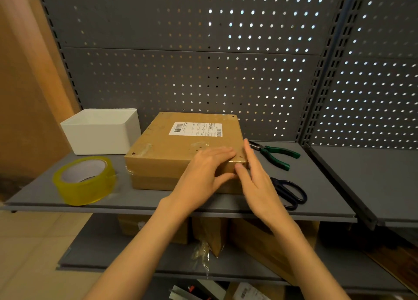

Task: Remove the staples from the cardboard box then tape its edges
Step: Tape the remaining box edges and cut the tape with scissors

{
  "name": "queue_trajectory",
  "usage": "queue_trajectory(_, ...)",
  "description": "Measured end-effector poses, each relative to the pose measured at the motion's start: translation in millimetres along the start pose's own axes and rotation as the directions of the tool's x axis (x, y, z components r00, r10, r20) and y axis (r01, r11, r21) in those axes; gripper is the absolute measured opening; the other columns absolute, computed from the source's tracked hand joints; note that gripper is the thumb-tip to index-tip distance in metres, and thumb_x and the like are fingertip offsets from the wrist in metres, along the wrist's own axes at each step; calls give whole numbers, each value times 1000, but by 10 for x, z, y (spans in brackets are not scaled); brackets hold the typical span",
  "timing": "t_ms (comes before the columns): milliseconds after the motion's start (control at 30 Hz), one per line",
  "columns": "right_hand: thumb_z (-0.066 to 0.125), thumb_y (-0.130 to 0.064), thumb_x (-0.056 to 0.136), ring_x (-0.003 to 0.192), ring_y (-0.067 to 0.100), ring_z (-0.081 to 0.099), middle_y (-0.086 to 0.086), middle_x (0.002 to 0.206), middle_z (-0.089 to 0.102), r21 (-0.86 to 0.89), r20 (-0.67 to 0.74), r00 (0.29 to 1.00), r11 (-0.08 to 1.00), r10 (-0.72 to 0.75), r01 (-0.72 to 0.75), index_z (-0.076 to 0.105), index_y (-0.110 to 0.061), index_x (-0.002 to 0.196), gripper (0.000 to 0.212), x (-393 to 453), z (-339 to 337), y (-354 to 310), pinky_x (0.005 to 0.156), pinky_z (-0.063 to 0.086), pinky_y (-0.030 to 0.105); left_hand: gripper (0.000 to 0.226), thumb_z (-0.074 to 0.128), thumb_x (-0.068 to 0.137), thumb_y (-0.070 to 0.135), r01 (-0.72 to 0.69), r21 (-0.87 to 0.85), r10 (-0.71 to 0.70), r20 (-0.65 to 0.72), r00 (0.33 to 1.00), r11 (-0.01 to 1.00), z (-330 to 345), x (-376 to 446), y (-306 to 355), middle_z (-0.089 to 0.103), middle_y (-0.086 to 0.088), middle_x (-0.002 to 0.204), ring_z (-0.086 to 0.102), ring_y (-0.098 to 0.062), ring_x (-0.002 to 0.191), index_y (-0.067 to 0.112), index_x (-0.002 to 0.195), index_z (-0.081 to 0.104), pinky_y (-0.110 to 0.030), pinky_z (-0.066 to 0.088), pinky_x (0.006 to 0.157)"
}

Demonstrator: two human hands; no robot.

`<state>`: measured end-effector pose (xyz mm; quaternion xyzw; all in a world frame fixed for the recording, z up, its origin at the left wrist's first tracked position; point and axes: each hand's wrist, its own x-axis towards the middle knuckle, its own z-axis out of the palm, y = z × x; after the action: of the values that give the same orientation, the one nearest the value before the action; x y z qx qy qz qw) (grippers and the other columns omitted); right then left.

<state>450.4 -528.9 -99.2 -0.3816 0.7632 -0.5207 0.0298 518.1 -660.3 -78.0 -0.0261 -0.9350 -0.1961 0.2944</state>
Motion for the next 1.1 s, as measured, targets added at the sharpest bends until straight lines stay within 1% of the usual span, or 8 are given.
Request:
queue_trajectory(133, 39, -55, 88, 140, 12, 19, -9, 155, 16, 254, -92, 971, 948, 222, -193, 6, -36, 148, 71, 156, -30, -76, 109, 23, 32, 46, 65, 80, 39, 172, -110, -196, -264, 945, 979, -313, -127, -265, 56, 10, 124, 44, -2, 117, 21, 122, 59, -18, 31, 102)
queue_trajectory(233, 41, -60, 87, 137, 21, 28, -2, 153, 24, 342, -37, 900, 852, 434, -397, 12, -32, 148, 73, 294, 48, -57, 107, 27, 40, 54, 61, 84, 43, 538, -180, -558, -424, 713, 824, -565, -285, -629, 52, -2, 133, 44, -14, 121, 19, 131, 50, -35, 37, 100)
queue_trajectory(367, 44, -53, 90, 113, 16, 49, -2, 134, 48, 481, 53, 882, 762, 469, -434, 29, -29, 144, 61, 338, 162, -11, 89, 38, 32, 82, 64, 77, 53, 737, -594, -885, 86, 457, 323, -700, -358, -861, 41, -8, 141, 42, -24, 121, 14, 142, 33, -39, 34, 98)
queue_trajectory(467, 47, -42, 93, 103, 9, 58, -10, 116, 61, 547, 29, 914, 760, 404, -352, 47, -31, 133, 41, 314, 144, 19, 80, 44, 25, 82, 64, 73, 55, 681, -678, -839, 175, 516, 277, -711, -421, -891, 47, -4, 132, 43, -17, 107, 15, 139, 35, -32, 33, 90)
queue_trajectory(600, 47, -31, 94, 111, 7, 56, -10, 123, 61, 611, -27, 946, 754, 323, -240, 44, -27, 137, 44, 238, 103, 87, 98, 41, 28, 76, 62, 71, 56, 566, -715, -759, 75, 647, 411, -697, -503, -836, 54, 15, 108, 49, -1, 96, 23, 136, 41, -18, 36, 73)
queue_trajectory(733, 47, -28, 92, 121, 10, 51, -8, 131, 56, 627, -102, 956, 764, 274, -152, 38, -24, 141, 51, 157, 91, 47, 109, 33, 36, 71, 62, 71, 51, 438, -791, -697, 21, 717, 427, -651, -590, -796, 58, 13, 118, 54, -2, 105, 27, 136, 43, -17, 41, 78)
queue_trajectory(967, 55, -46, 73, 122, 12, 49, -8, 136, 50, 539, -175, 962, 838, 210, -85, 31, -35, 143, 74, 90, 84, -219, 108, 36, 37, 62, 65, 72, 39, 316, -908, -677, 51, 735, 274, -587, -692, -880, 64, 8, 117, 60, -8, 107, 26, 130, 49, -26, 46, 88)
queue_trajectory(1100, 54, -41, 85, 123, 13, 47, -7, 136, 50, 512, -175, 947, 846, 271, -147, 32, -34, 143, 63, 142, 89, -254, 108, 34, 38, 54, 67, 68, 45, 335, -904, -682, 70, 728, 266, -618, -662, -944, 68, 10, 110, 63, -6, 103, 27, 118, 57, -24, 45, 86)
